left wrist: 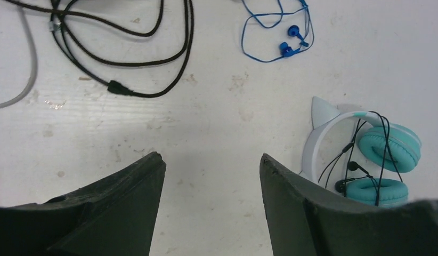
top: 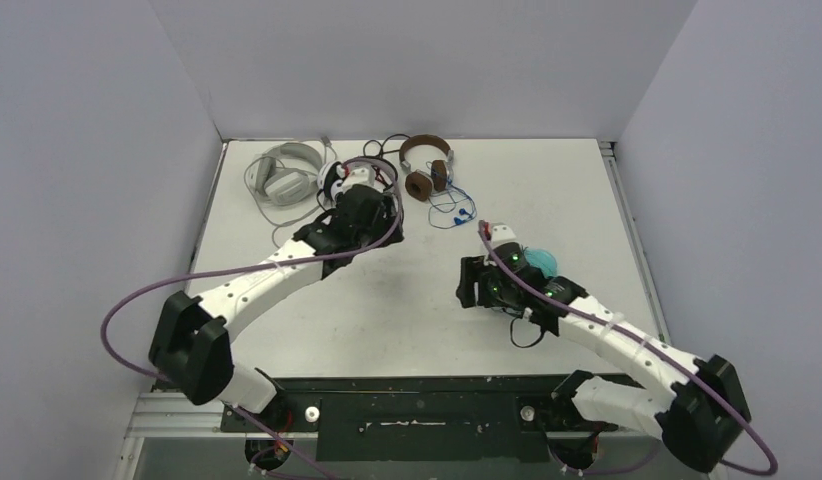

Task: Wrap the headphones
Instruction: Place the headphones at the center of the board, then move the headphones to the corner of the board.

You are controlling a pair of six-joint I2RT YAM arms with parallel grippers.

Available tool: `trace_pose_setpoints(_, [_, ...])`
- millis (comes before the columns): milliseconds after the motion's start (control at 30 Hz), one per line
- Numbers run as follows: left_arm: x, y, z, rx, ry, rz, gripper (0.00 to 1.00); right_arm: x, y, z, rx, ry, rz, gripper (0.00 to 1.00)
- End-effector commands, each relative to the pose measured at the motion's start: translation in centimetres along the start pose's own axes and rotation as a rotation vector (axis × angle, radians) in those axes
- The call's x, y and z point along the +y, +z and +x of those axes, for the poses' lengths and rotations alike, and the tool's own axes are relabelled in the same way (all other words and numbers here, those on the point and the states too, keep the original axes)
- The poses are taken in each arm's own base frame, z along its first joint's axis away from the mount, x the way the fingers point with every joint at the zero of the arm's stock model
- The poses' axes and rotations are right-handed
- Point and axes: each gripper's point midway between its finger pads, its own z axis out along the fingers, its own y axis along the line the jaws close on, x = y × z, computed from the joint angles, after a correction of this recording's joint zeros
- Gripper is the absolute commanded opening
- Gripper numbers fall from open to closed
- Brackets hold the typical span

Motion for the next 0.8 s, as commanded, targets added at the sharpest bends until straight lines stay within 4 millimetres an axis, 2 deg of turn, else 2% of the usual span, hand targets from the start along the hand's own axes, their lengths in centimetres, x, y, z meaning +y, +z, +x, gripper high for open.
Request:
trace_pose_setpoints(0, [2.1,-2.1,-0.1,-0.045,-0.071,0.032,0.63,1.0,1.9,-3.3,-0.088,-0.016,0.130,0.65])
trace_pose_setpoints(33, [2.8,-2.7,-0.2,-0.058,-0.074,0.031,0.63,1.1,2.6,-3.1,-0.073,-0.011,0.148,0.58])
trace_pose_setpoints(100, [3.9,-3.8,-0.4,-0.086,-0.073,0.030,0.63,1.2,3.7,-2.7,-0.047,0.001,0.160,0.25])
trace_pose_setpoints(167, [5.1,-4.6,-0.3,-0.108,-0.066,0.016,0.62,1.5,4.8,-1.8,-0.020,0.020,0.157,0.09])
trace_pose_setpoints(200, [5.7,-5.0,-0.4,-0.122,-0.067,0.004,0.62,1.8,5.3,-1.4,-0.009,0.023,0.149,0.05])
trace_pose_setpoints(367, [8.0,-6.2,-0.9,-0.173,-0.079,-0.042,0.62,2.1,7.4,0.5,0.050,0.038,0.143,0.00])
trace_pose_setpoints(500, [8.5,-5.7,-0.7,-0.191,-0.089,-0.048,0.62,0.3,8.7,1.2,0.092,0.058,0.208,0.00])
trace_pose_setpoints(667, [8.0,-4.4,-0.7,-0.178,-0.102,-0.007,0.61,-4.3,9.1,-0.2,0.088,0.131,0.286,0.00])
trace_pose_setpoints(767, [7.5,-4.0,-0.6,-0.164,-0.122,0.029,0.60,-8.4,8.8,-1.7,0.071,0.184,0.346,0.00])
